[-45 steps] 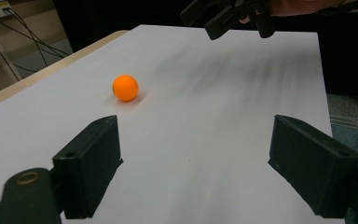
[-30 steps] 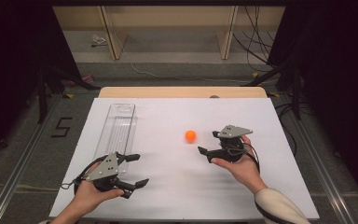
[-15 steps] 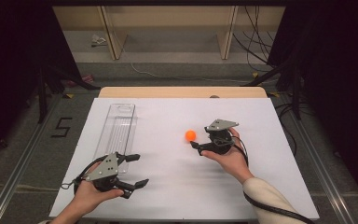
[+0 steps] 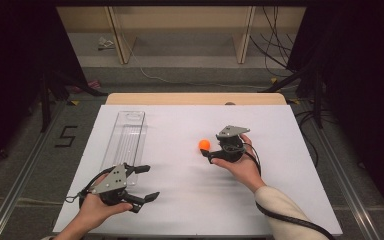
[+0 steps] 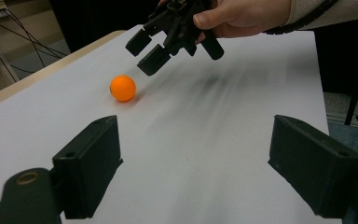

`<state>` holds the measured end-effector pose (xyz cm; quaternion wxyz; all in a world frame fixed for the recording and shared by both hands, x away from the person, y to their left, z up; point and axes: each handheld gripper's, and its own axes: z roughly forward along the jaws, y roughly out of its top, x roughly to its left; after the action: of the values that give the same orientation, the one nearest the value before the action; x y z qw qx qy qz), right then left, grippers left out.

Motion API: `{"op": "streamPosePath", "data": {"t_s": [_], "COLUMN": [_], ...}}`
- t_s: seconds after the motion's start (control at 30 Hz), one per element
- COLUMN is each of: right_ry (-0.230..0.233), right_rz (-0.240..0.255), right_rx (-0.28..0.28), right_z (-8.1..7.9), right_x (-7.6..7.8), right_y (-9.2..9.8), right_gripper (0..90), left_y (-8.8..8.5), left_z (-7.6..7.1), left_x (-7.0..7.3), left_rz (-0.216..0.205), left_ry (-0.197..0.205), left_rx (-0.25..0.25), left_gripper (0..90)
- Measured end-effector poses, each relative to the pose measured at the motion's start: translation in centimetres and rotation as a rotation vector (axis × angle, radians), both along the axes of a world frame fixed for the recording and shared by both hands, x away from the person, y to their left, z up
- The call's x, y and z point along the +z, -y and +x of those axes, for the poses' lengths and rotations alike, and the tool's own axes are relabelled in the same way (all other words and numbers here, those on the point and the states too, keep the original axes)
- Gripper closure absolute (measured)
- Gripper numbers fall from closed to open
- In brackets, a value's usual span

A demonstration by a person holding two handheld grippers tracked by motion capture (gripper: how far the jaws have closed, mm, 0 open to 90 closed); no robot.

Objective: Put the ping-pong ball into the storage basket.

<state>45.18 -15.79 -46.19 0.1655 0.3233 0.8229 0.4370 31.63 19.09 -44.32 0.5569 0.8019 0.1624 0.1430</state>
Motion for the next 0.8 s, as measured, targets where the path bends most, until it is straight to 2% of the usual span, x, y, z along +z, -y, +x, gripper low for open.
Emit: {"op": "streamPosePath", "data": {"t_s": [0.8], "right_ry": [-0.023], "right_rz": [-0.015], "right_rx": [-0.015], "right_z": [1.5], "right_x": [-1.1], "right_y": [-0.9], "right_gripper": [16.0], "left_y": [0.0], "left_z": [0.0], "left_x": [0.0], "left_rz": [0.002], "left_ry": [0.004], "left_rx": [-0.003], "left_gripper": [16.1]}}
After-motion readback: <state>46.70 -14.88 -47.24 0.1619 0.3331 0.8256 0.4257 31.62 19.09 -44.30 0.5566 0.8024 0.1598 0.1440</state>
